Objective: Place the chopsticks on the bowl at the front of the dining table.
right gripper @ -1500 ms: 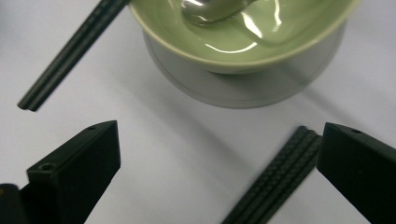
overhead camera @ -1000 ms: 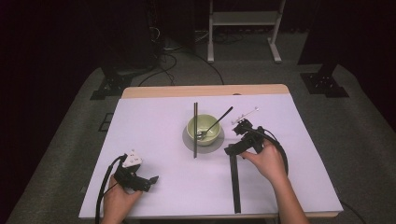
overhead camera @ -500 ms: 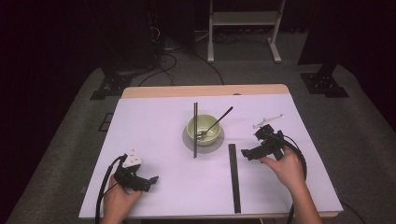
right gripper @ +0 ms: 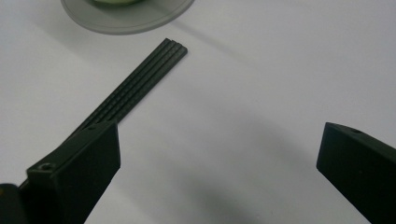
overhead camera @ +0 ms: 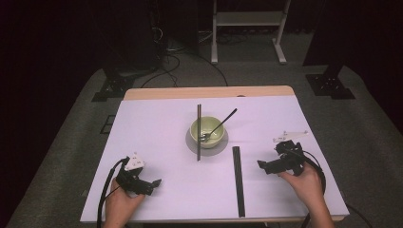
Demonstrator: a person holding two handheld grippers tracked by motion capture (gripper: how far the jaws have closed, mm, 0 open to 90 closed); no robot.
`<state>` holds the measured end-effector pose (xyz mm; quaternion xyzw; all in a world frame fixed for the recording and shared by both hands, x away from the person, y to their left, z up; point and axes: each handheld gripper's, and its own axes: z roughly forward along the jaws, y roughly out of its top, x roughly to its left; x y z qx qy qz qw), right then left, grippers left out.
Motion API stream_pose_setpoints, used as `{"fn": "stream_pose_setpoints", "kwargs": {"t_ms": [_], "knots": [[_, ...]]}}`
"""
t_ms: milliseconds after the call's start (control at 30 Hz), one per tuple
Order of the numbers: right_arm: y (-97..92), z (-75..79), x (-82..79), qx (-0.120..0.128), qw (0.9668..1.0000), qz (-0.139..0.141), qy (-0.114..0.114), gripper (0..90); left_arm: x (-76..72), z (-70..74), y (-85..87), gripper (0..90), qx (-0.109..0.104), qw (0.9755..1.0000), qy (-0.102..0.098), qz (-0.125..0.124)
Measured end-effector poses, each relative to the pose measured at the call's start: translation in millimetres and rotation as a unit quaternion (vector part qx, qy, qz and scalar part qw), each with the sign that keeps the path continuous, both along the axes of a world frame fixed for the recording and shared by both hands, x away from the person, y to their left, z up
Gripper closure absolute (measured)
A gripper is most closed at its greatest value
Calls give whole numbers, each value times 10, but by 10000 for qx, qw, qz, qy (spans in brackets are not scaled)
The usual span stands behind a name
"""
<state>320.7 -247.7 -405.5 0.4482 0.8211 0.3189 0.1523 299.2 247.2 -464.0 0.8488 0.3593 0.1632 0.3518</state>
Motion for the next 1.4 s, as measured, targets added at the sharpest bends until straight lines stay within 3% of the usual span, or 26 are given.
{"fn": "stream_pose_setpoints", "kwargs": {"t_ms": [367,600,667,1033,1400], "knots": [[-234,-352,-210,34,9997,-84,-228,0,0,0,0,0,1,10000,-1,0],[-314,-557,-329,213,9989,-148,-389,0,0,0,-1,0,-2,10000,0,2],[-318,-573,-372,229,9975,-201,-635,0,0,0,0,0,0,10000,0,1],[-272,-616,-337,1,9989,-241,-390,0,0,0,0,0,1,10000,1,0],[-281,-622,-334,27,9990,-244,-374,0,-1,0,-1,0,0,10000,0,1]]}}
